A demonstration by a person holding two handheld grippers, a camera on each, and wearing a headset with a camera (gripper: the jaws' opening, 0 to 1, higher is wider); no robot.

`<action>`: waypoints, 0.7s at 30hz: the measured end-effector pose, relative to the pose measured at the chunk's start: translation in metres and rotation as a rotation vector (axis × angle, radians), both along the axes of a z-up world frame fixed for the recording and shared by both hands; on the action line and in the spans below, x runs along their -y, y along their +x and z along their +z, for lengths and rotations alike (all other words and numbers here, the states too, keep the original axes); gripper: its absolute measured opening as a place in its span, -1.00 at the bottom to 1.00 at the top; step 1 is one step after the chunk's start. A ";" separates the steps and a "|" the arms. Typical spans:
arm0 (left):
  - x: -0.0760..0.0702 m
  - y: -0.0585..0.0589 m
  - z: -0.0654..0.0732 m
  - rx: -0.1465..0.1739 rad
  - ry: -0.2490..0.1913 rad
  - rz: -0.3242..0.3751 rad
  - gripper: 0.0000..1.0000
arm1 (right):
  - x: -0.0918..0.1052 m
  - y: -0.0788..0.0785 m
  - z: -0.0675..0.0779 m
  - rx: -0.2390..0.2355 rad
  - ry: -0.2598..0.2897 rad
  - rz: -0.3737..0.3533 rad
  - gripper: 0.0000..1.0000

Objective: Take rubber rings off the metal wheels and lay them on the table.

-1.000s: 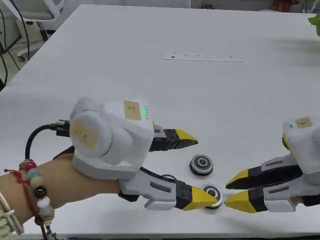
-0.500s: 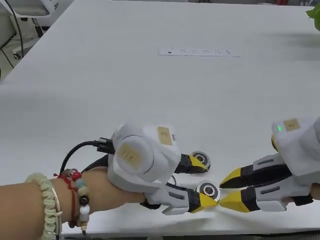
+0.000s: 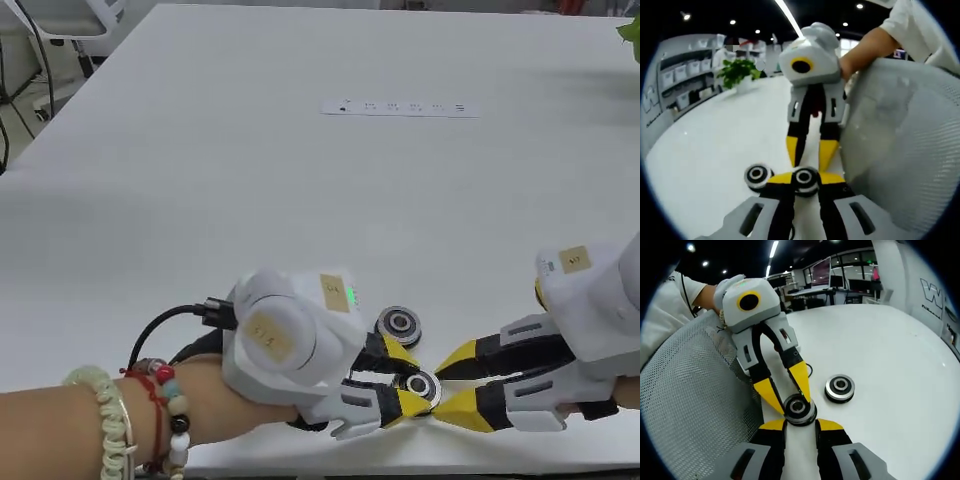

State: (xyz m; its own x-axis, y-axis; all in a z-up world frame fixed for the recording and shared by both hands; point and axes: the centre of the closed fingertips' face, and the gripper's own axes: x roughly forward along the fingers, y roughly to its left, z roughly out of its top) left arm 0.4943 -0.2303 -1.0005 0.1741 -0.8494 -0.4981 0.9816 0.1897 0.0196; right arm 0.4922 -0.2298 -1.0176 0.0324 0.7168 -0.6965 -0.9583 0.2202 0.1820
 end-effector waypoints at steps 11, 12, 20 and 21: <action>-0.003 0.006 -0.002 0.028 0.010 0.010 -0.73 | -0.001 0.004 -0.001 0.011 0.010 -0.012 -0.58; -0.003 0.006 -0.002 0.021 0.009 0.017 -0.73 | -0.001 0.005 -0.002 0.008 0.014 -0.018 -0.58; -0.005 0.008 -0.002 0.019 -0.002 0.014 -0.74 | -0.002 0.003 -0.005 0.034 -0.001 0.012 -0.65; -0.005 0.009 -0.001 0.018 -0.007 0.016 -0.74 | -0.002 0.005 -0.003 0.031 0.007 0.004 -0.67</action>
State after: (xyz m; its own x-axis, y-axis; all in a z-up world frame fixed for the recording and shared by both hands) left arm 0.5030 -0.2252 -1.0018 0.1965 -0.8497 -0.4893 0.9780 0.2057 0.0355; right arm 0.4968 -0.2276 -1.0203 0.0512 0.7219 -0.6901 -0.9643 0.2155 0.1539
